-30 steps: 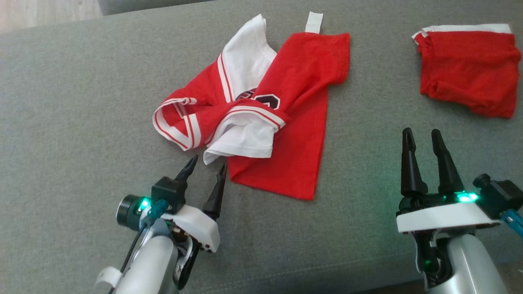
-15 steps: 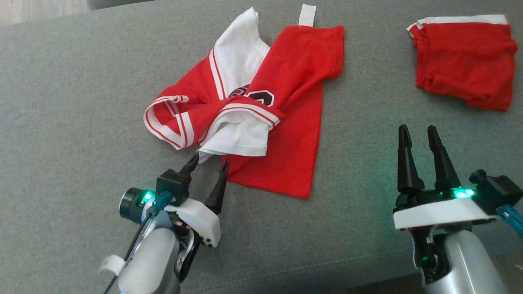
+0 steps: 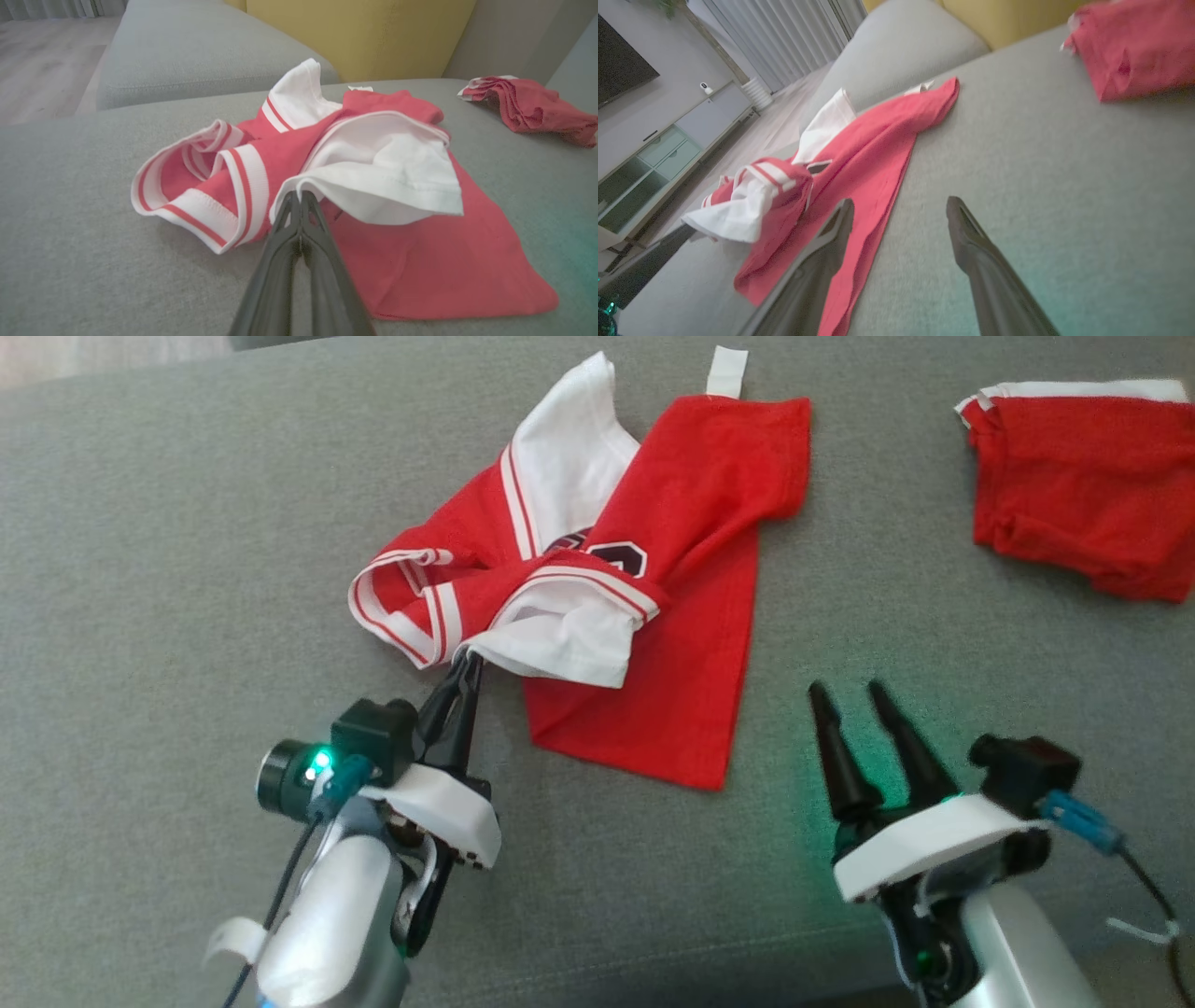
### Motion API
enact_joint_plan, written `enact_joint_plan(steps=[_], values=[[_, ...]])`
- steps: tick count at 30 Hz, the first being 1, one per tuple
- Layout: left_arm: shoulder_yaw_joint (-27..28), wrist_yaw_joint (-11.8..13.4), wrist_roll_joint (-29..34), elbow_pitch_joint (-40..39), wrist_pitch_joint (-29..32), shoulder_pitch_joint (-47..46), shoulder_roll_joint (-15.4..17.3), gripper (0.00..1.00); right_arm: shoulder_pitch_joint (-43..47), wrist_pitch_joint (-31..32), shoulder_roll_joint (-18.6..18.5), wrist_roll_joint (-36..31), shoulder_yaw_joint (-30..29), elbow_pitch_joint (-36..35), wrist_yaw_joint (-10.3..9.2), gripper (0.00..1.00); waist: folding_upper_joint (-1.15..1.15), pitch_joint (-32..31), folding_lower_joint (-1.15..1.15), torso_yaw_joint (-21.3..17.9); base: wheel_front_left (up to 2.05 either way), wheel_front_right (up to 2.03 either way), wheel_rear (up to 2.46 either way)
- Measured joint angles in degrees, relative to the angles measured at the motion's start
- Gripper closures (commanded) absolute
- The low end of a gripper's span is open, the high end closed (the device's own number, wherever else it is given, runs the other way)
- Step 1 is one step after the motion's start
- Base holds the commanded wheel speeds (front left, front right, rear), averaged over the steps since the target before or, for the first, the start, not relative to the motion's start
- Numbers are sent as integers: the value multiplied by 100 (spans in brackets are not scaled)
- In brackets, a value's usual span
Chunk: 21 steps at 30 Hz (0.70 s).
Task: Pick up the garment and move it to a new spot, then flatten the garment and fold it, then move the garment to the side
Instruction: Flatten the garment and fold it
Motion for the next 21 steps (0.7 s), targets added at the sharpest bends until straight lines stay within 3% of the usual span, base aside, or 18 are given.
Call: enact_joint_plan(steps=[12, 21], values=[[533, 248, 271, -1282, -1, 376, 0, 100, 244, 1468, -1, 636, 463, 390, 0, 0, 0, -189, 0, 216, 0, 0, 0], [653, 253, 345, -1706, -1, 489, 1, 100, 246, 1756, -1, 702, 558, 446, 0, 0, 0, -209, 0, 314, 0, 0, 0]])
